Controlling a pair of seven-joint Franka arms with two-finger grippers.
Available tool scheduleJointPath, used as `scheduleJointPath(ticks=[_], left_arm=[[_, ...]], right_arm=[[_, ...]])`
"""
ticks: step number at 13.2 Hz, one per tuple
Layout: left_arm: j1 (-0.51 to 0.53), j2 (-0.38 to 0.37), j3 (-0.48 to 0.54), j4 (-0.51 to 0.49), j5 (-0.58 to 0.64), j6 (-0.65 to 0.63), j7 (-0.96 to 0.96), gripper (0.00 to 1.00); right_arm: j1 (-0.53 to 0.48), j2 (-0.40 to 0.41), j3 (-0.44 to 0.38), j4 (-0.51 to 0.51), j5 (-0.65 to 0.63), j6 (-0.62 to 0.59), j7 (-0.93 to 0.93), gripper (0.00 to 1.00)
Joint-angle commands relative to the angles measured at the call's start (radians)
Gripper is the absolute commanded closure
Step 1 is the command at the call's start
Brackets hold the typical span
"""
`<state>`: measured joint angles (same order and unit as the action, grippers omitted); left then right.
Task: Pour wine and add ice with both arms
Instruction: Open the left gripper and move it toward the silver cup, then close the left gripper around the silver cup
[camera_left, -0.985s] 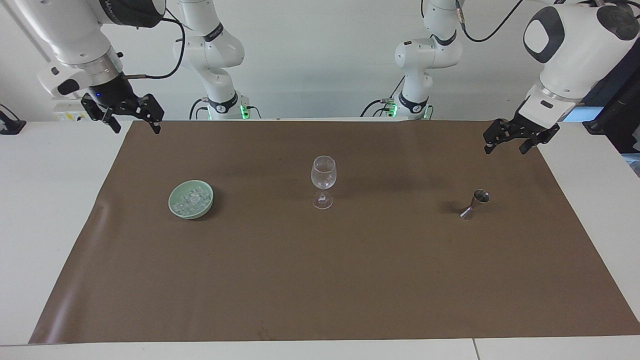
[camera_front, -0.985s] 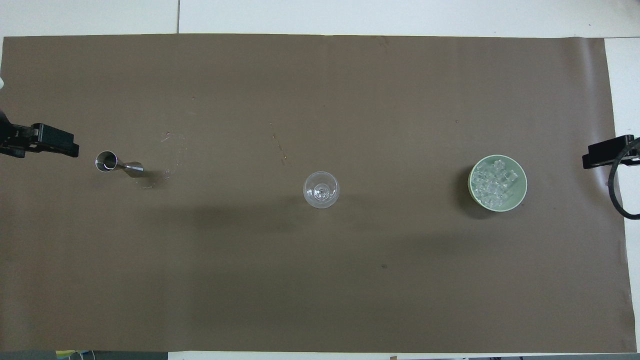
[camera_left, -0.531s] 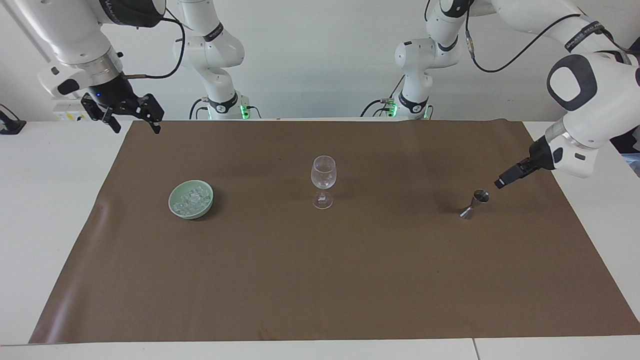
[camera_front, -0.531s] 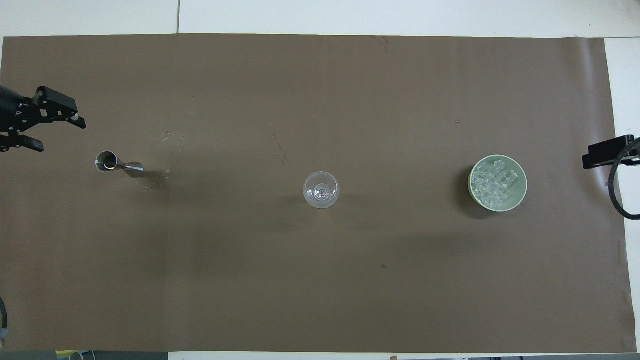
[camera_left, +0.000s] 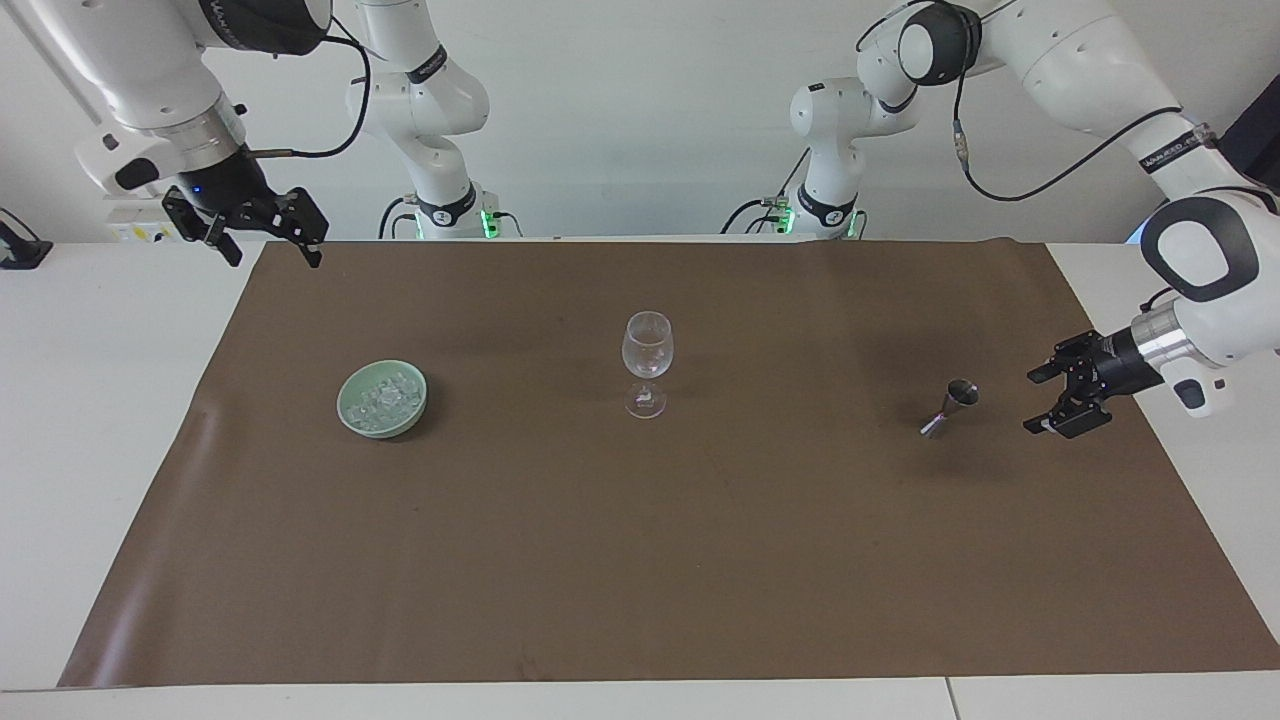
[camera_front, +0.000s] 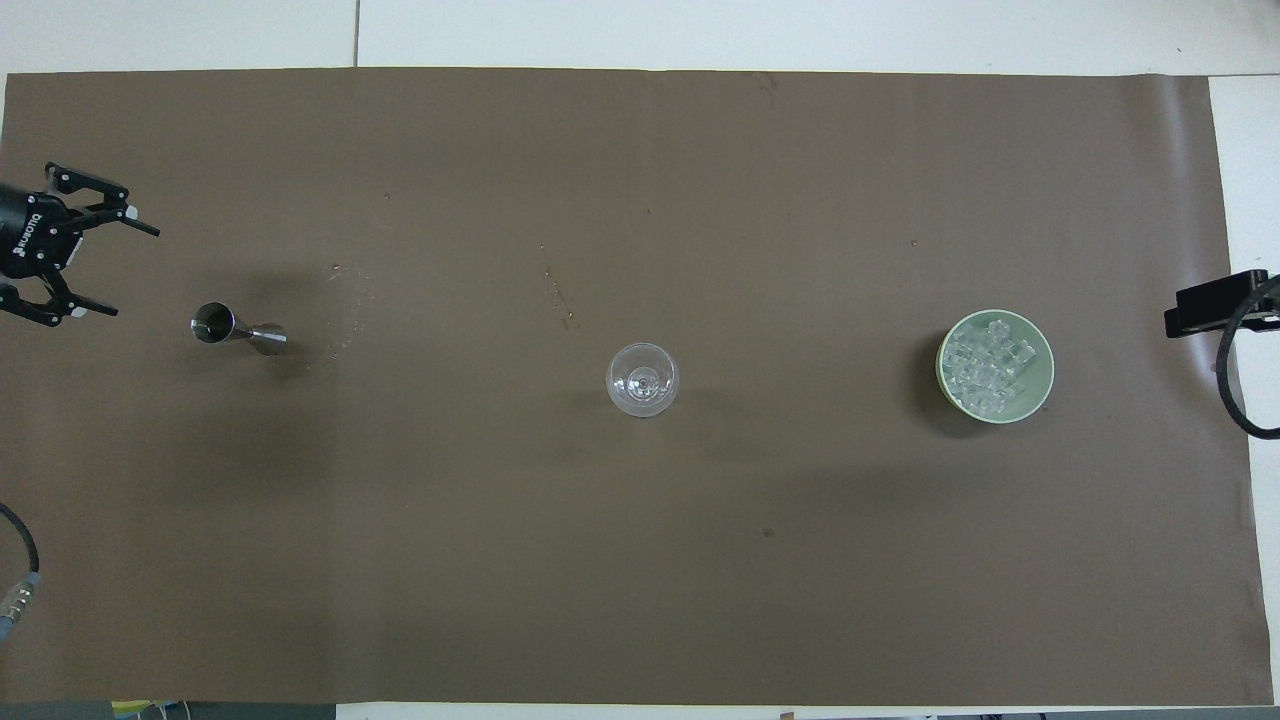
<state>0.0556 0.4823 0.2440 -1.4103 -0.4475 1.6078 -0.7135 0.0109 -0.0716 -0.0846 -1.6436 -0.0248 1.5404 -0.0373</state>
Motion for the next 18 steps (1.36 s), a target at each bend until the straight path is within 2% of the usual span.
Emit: scheduleJointPath(ticks=[1,3,5,7,9,11,16,18], left_arm=[[0.076,0.059,0.015,-0.016,-0.144,0.029,-0.064,0.00],[0.089,-0.002,0.014,-0.161,-0.171,0.098,-0.093,0.00],[0.092,-0.075,0.014,-0.344,-0.252,0.180,-0.110,0.00],[0.127,-0.128,0.011,-0.465,-0.318,0.219,-0.107,0.00],[0.122,-0.165,0.011,-0.548,-0.390,0.218,-0.113,0.00],[0.098,-0.197,0.006,-0.628,-0.404,0.230,-0.107,0.00],[0.093,-0.231,0.005,-0.737,-0.589,0.323,-0.109,0.00],[0.090,-0.215,0.005,-0.745,-0.683,0.363,-0.107,0.00]], right_arm=[[-0.006,-0.013,0.002,-0.013,0.009,0.004,-0.013,0.00],[-0.006,-0.013,0.002,-0.013,0.009,0.004,-0.013,0.00],[-0.006,-0.013,0.002,-0.013,0.009,0.004,-0.013,0.00],[-0.006,-0.013,0.002,-0.013,0.009,0.004,-0.013,0.00],[-0.006,-0.013,0.002,-0.013,0.009,0.004,-0.013,0.00],[-0.006,-0.013,0.002,-0.013,0.009,0.004,-0.013,0.00],[-0.006,-0.013,0.002,-0.013,0.009,0.004,-0.013,0.00],[-0.006,-0.013,0.002,-0.013,0.009,0.004,-0.013,0.00]])
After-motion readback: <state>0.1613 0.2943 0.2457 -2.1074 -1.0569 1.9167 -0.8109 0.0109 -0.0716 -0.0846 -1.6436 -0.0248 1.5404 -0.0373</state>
